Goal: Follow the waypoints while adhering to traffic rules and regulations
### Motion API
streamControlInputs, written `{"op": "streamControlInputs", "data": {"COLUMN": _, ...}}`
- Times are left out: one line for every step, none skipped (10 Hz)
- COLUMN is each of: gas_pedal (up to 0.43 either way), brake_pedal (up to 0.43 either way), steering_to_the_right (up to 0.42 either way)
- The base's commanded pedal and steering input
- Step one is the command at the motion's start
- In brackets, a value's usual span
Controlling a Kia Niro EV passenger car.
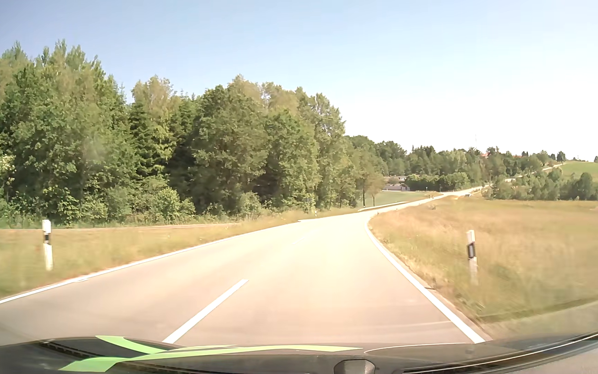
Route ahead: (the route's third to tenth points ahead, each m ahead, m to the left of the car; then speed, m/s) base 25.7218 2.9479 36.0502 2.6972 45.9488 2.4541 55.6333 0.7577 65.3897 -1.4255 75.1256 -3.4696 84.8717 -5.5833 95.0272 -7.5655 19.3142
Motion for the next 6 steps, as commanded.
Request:
{"op": "streamControlInputs", "data": {"gas_pedal": 0.098, "brake_pedal": 0.000, "steering_to_the_right": 0.014}}
{"op": "streamControlInputs", "data": {"gas_pedal": 0.098, "brake_pedal": 0.000, "steering_to_the_right": 0.014}}
{"op": "streamControlInputs", "data": {"gas_pedal": 0.087, "brake_pedal": 0.000, "steering_to_the_right": 0.014}}
{"op": "streamControlInputs", "data": {"gas_pedal": 0.087, "brake_pedal": 0.000, "steering_to_the_right": 0.014}}
{"op": "streamControlInputs", "data": {"gas_pedal": 0.079, "brake_pedal": 0.000, "steering_to_the_right": 0.014}}
{"op": "streamControlInputs", "data": {"gas_pedal": 0.079, "brake_pedal": 0.000, "steering_to_the_right": 0.014}}
